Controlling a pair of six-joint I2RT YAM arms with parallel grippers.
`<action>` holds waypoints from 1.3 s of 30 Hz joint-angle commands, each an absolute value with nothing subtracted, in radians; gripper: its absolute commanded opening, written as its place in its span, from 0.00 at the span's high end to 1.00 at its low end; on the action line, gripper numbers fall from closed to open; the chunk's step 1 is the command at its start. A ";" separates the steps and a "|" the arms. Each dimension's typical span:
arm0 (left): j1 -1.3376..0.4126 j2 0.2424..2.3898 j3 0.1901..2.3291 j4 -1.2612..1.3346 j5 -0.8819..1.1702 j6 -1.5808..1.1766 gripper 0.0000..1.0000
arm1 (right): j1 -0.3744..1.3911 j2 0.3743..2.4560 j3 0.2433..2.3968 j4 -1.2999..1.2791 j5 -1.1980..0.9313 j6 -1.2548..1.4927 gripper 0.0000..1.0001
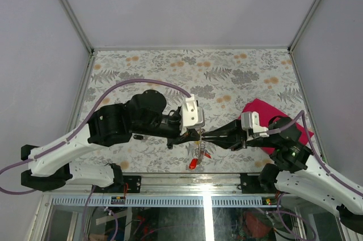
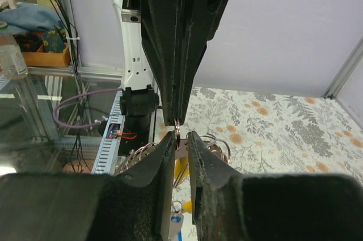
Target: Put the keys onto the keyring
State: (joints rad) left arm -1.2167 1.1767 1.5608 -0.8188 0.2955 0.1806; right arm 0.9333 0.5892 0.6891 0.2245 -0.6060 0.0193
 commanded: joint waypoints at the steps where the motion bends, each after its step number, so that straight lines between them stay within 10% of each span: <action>1: -1.221 1.198 1.627 -0.871 0.288 0.222 1.00 | 0.936 0.605 0.745 0.203 -0.656 0.000 0.79; 9: -1.221 1.225 1.652 -0.900 0.273 0.227 1.00 | 0.935 0.633 0.763 0.190 -0.718 0.007 1.00; 39: -1.221 0.873 1.200 -0.358 -0.027 -0.035 0.69 | 0.935 0.609 0.483 1.053 -0.456 0.283 1.00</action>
State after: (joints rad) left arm -1.2175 0.8974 1.2198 -0.4847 0.0158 -0.0029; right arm 0.9333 0.6193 0.4801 0.8162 -0.4885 0.3588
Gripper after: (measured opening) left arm 0.311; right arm 0.010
